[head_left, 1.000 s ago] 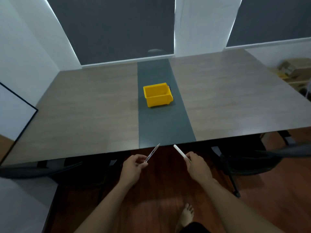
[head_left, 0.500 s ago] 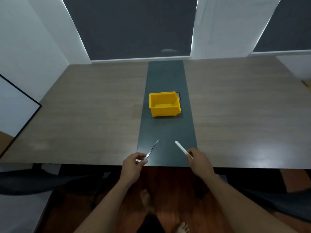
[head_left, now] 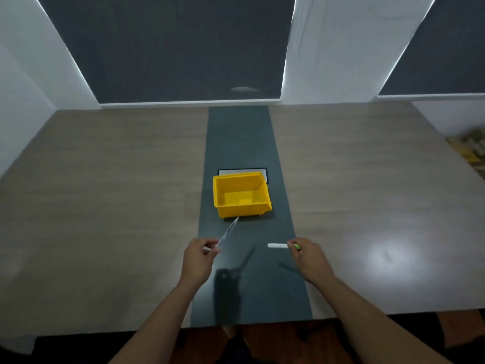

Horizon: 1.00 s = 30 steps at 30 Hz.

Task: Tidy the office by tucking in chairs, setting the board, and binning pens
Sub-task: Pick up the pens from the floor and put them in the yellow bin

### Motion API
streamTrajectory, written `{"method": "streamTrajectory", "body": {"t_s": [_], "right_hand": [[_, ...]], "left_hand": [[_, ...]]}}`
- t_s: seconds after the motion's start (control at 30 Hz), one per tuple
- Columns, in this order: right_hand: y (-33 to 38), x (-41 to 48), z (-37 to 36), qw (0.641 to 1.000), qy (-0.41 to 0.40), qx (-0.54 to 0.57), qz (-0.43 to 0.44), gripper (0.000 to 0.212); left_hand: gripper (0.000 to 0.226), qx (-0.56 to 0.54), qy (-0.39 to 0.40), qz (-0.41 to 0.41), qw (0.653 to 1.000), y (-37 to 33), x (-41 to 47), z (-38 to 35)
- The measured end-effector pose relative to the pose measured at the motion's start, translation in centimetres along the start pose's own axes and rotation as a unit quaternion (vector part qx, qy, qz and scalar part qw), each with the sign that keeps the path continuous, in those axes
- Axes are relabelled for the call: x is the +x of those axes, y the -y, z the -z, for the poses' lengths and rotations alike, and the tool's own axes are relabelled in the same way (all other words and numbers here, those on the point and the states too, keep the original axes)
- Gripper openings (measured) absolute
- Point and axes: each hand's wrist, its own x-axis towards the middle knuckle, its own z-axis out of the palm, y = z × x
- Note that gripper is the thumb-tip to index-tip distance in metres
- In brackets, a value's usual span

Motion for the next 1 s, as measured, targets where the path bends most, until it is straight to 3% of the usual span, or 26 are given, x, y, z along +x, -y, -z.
{"method": "streamTrajectory", "body": {"t_s": [0.3, 0.53, 0.77, 1.0], "right_hand": [[5.7, 11.0, -0.7, 0.999, -0.028, 0.026, -0.008, 0.026], [8.4, 16.7, -1.9, 0.997, -0.023, 0.048, -0.059, 0.012], [8.9, 21.6, -4.1, 0.998, 0.009, 0.023, -0.061, 0.019], [9.2, 24.9, -7.9, 0.995, 0.091, -0.014, -0.036, 0.027]], "left_hand": [[0.014, 0.101, 0.040, -0.068, 0.992, -1.4, 14.5, 2.4], [0.017, 0.159, 0.086, -0.089, 0.980, -1.8, 20.6, 1.0], [0.016, 0.162, 0.102, -0.083, 0.978, -1.6, 23.8, -1.5], [0.014, 0.161, 0.083, -0.082, 0.980, -0.6, 24.5, -2.8]]}}
